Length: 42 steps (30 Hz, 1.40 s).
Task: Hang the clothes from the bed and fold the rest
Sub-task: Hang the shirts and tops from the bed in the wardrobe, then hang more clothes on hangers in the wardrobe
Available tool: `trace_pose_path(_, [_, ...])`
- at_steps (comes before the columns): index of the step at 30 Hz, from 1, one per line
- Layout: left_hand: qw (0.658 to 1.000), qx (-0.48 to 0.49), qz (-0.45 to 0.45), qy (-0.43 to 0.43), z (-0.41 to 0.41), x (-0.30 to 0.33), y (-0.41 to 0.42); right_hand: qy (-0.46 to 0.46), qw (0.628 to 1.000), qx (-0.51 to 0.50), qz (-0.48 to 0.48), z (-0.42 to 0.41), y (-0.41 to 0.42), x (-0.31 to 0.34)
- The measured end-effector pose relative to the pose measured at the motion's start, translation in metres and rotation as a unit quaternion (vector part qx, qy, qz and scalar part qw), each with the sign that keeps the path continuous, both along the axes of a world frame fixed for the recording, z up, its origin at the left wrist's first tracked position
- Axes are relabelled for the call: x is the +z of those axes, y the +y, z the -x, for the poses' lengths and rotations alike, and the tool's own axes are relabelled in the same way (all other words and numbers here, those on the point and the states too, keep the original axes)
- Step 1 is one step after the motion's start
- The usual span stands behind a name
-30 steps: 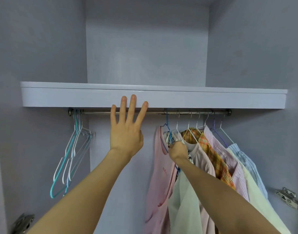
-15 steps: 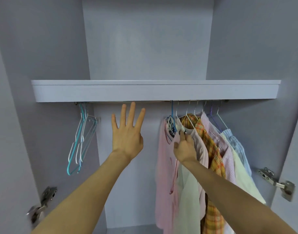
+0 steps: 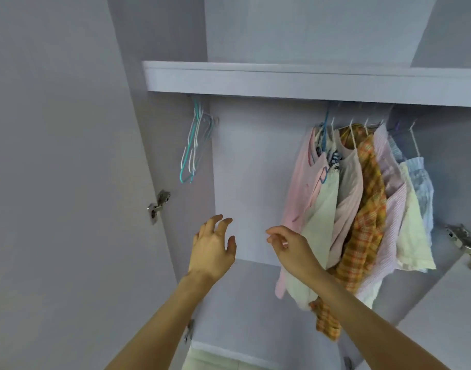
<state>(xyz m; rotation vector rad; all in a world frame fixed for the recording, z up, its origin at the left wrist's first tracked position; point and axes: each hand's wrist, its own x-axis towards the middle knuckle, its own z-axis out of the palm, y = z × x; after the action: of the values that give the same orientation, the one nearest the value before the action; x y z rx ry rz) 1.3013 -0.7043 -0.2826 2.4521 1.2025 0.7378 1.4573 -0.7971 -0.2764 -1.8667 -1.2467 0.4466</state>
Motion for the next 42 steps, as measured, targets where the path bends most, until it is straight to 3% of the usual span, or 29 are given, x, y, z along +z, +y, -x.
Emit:
trace_pose_path(6, [0.977, 0.196, 0.073, -0.045, 0.088, -0.047, -0.062, 0.029, 0.980, 0.187, 0.066, 0.062, 0.005, -0.050])
trace_pose_path(7, [0.959, 0.262, 0.093, -0.056, 0.112, -0.057, -0.093, 0.026, 0.964, 0.247, 0.092, 0.085, -0.001, -0.061])
trace_pose_path(9, [0.946, 0.299, 0.106, -0.061, 0.132, -0.069, -0.115, 0.033, 0.956, 0.274, 0.100, 0.102, -0.007, -0.072])
trace_pose_path(12, [0.894, 0.419, 0.140, -0.067, 0.174, -0.089, -0.181, 0.027, 0.908, 0.393, 0.145, 0.154, -0.032, -0.089])
trace_pose_path(17, [0.790, 0.586, 0.163, -0.075, 0.246, -0.102, -0.312, 0.015, 0.803, 0.562, 0.198, 0.263, -0.098, -0.108])
trace_pose_path(24, [0.562, 0.802, 0.155, -0.132, 0.324, -0.106, -0.546, -0.031, 0.608, 0.764, 0.214, 0.426, -0.253, -0.122])
trace_pose_path(26, [0.475, 0.855, 0.145, -0.152, 0.342, -0.109, -0.626, -0.057, 0.540, 0.810, 0.222, 0.478, -0.320, -0.125])
trace_pose_path(31, [0.351, 0.907, 0.154, -0.176, 0.380, -0.127, -0.758, -0.095, 0.419, 0.870, 0.244, 0.559, -0.438, -0.136])
trace_pose_path(37, [0.262, 0.921, 0.220, -0.188, 0.450, -0.191, -0.888, -0.141, 0.347, 0.896, 0.240, 0.660, -0.566, -0.181])
trace_pose_path(42, [0.228, 0.910, 0.308, -0.156, 0.510, -0.275, -0.959, -0.173, 0.324, 0.898, 0.243, 0.729, -0.647, -0.247])
